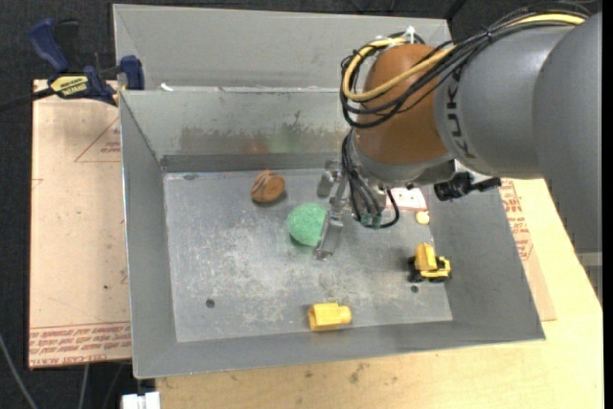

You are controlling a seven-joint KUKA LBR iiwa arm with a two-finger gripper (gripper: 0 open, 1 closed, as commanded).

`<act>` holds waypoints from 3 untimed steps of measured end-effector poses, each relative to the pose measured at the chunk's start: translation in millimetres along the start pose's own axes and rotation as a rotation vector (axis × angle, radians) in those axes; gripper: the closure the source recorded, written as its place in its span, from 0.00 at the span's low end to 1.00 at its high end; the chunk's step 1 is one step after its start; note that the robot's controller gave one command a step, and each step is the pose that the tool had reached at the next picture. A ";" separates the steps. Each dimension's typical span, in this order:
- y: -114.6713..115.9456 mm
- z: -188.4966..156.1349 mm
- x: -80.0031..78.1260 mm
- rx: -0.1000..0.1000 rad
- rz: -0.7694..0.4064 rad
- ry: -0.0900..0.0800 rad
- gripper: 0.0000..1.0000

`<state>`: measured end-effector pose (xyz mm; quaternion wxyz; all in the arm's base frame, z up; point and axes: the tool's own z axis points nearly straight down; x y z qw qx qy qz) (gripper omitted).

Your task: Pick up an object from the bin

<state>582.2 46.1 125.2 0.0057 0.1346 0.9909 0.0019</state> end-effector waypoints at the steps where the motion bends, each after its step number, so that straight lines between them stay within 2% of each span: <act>1: -7.8 43.4 16.1 0.004 -0.037 0.010 1.00; 2: -7.8 43.4 16.1 0.004 -0.036 0.010 1.00; 3: -15.2 -156.8 15.1 0.004 -0.070 0.011 1.00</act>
Offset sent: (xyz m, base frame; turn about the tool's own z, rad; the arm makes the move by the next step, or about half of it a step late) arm 0.0000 0.0000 0.0000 0.0000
